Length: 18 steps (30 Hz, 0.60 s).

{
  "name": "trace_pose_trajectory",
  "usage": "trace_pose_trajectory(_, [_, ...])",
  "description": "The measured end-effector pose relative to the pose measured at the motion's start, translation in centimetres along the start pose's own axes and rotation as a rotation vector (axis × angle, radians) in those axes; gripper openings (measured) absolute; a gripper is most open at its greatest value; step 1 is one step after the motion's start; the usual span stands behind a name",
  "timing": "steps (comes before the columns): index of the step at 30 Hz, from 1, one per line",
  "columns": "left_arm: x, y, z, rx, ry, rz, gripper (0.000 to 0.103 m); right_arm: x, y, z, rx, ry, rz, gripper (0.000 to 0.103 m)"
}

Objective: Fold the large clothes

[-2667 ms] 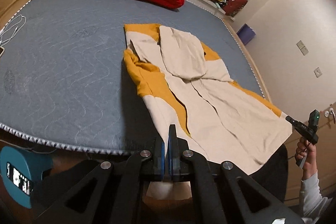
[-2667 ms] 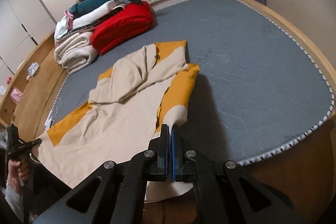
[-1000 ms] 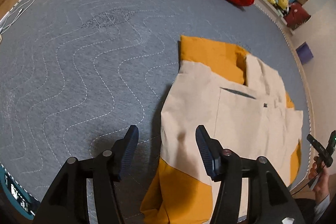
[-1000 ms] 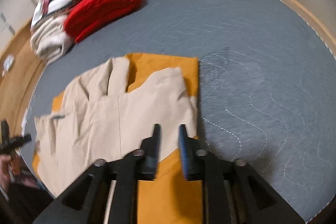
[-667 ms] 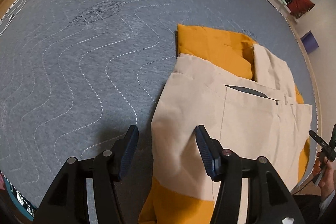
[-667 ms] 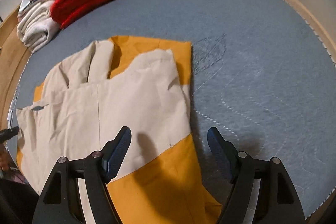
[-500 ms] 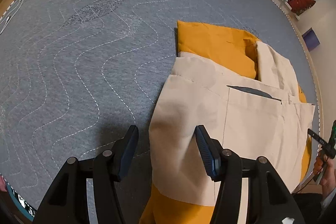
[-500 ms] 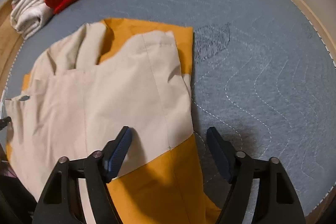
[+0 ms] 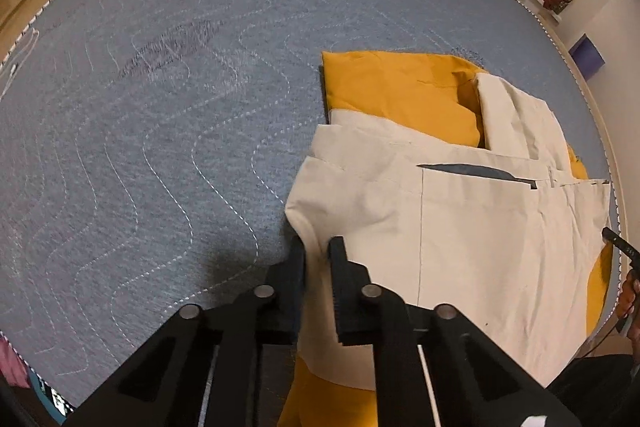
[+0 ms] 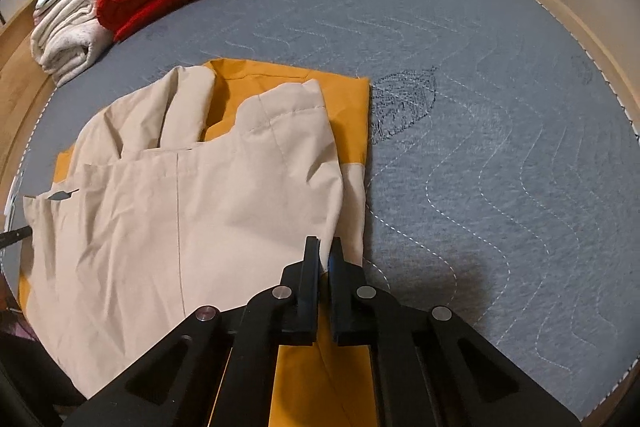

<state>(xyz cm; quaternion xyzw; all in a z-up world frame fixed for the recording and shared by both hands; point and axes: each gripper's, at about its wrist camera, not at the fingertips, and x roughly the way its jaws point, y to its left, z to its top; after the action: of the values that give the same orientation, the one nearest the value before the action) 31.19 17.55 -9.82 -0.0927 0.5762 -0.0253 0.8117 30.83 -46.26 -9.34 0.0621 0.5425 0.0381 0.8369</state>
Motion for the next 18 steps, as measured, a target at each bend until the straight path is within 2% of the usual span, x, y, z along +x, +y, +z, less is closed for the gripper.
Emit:
trace_pose_trajectory(2, [-0.4,-0.2,0.0,0.012,-0.020,0.002,0.006,-0.1,-0.6,0.0,0.033,0.002,0.014,0.005])
trace_pose_trajectory(5, [-1.1,-0.5,0.1,0.026,-0.047,-0.001,0.006,0.0,-1.5,0.2,0.091,0.010,0.042,0.013])
trace_pose_trajectory(8, [-0.9,-0.4,0.1,0.021,-0.030,-0.023,0.006,1.1,-1.9,0.0,0.114,0.061,0.050,0.028])
trace_pose_trajectory(9, [-0.7,-0.3,0.1,0.012,-0.020,-0.030,0.006,1.6,-1.9,-0.1,0.118,0.079,0.053,0.038])
trace_pose_trajectory(10, [-0.5,-0.2,0.1,0.004,-0.011,-0.030,0.006,2.0,-1.9,-0.2,0.118,0.095,0.055,0.043])
trace_pose_trajectory(11, [-0.3,-0.1,0.1,-0.003,-0.002,-0.028,0.006,2.6,-1.7,-0.4,0.113,0.118,0.059,0.043])
trace_pose_trajectory(14, [-0.5,-0.3,0.2,0.011,-0.016,-0.027,0.004,2.8,-0.8,-0.4,0.064,0.116,0.040,0.041])
trace_pose_trajectory(16, [-1.5,-1.1,0.4,0.052,-0.069,-0.035,0.002,2.1,0.1,-0.2,0.019,0.084,-0.006,0.008])
trace_pose_trajectory(18, [-2.6,-1.6,0.7,0.075,-0.125,-0.035,0.001,0.5,0.1,0.2,0.022,0.020,0.016,0.004])
